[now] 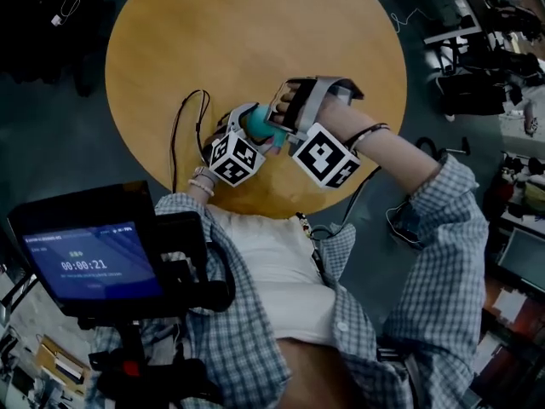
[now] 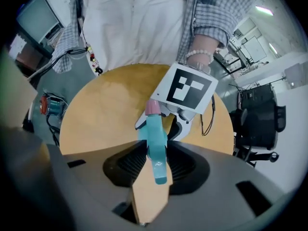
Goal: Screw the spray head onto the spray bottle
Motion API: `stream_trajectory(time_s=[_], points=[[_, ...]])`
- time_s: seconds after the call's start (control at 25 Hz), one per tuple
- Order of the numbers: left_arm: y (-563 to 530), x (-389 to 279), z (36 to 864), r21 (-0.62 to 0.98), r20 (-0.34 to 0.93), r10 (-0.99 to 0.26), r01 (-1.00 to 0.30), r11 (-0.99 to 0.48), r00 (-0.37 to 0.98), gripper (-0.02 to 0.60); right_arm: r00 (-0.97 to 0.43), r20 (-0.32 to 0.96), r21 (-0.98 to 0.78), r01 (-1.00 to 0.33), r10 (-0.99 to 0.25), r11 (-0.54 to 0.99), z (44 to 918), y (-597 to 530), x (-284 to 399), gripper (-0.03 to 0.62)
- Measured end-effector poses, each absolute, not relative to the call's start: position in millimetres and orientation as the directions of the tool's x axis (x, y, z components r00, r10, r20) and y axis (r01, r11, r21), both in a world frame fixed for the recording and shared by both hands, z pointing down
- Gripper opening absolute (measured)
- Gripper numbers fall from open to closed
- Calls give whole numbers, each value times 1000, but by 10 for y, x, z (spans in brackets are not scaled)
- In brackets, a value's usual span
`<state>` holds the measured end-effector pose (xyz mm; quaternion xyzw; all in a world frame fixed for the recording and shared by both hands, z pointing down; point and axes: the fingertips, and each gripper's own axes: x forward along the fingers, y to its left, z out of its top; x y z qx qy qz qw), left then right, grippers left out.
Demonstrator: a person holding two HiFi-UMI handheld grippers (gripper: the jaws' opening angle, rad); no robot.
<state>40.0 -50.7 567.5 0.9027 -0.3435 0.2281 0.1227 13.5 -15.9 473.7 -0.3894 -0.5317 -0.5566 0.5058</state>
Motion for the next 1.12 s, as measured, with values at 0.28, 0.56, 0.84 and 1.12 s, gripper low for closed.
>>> stream_trajectory(time_s=[0.28,0.56,0.84,1.12], points=[[-505,435,5657,63,492,-568,-678,-733,660,377,-149,987,98,864,65,493,4668,-171,136,123],[-499,445,5637,65,487,-572,-680,-730,660,376,-208,964,-39,508,166,860,4593,-265,27,122],[-498,458,5632,61,486,-571,-678,-733,662,376,-391,907,-138,82,159,987,4567,-369,31,121],[-481,447,5631,68,482,-570,-677,-733,665,376,-582,811,-136,-281,-56,950,4541,-480,51,123]])
